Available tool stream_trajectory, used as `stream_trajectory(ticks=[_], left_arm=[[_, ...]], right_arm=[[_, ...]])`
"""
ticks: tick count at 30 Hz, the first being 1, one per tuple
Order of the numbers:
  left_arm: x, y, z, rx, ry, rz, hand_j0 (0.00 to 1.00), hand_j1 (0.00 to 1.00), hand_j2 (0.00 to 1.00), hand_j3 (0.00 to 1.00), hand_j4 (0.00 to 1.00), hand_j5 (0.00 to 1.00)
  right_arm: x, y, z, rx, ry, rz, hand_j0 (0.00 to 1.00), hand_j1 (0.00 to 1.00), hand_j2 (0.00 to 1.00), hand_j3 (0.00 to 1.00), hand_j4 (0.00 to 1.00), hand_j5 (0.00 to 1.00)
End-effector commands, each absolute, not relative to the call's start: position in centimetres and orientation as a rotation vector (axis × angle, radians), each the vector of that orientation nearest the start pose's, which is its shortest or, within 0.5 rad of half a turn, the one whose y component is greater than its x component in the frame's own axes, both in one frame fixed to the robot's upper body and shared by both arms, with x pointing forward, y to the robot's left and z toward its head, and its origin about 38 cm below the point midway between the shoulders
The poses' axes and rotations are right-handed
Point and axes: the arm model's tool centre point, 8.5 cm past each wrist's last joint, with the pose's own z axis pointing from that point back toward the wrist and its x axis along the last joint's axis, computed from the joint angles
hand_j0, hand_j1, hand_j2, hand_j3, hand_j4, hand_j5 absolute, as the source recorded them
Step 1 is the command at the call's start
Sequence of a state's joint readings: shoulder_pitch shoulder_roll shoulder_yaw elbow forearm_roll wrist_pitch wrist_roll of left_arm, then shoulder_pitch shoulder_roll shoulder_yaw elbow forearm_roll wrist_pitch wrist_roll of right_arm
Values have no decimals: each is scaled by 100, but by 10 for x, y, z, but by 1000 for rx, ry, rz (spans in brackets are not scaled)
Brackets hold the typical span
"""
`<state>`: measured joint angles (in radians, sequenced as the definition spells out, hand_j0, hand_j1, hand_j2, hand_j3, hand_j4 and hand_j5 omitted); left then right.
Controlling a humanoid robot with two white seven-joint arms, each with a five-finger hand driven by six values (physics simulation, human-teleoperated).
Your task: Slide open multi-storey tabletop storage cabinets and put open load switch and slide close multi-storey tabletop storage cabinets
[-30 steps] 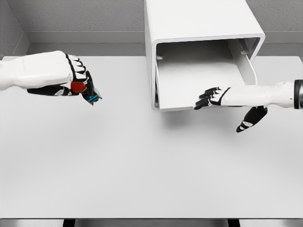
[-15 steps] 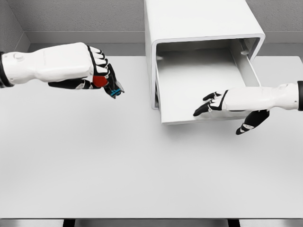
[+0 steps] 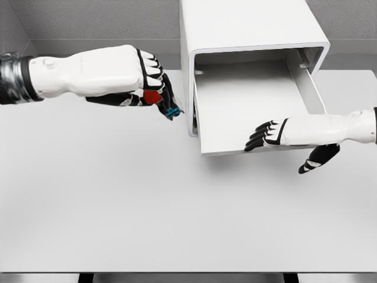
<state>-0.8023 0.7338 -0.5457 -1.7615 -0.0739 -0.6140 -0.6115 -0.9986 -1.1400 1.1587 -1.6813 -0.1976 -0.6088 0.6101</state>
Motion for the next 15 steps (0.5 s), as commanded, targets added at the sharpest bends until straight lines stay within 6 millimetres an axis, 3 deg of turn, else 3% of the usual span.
stream_trajectory(ticks=[1, 8, 15], left_arm=[[391, 193, 354, -217, 2291, 2384, 50, 50, 50, 50, 50, 50], [391, 174, 357, -194, 2268, 2354, 50, 50, 50, 50, 50, 50], [392, 153, 362, -150, 2260, 2308, 50, 50, 50, 50, 50, 50]], right_arm=[[374, -300, 268, 96, -1384, 2141, 100, 100, 100, 100, 100, 100], [372, -307, 270, 81, -1373, 2136, 100, 100, 100, 100, 100, 100], [373, -311, 285, 93, -1426, 2077, 100, 100, 100, 100, 100, 100]])
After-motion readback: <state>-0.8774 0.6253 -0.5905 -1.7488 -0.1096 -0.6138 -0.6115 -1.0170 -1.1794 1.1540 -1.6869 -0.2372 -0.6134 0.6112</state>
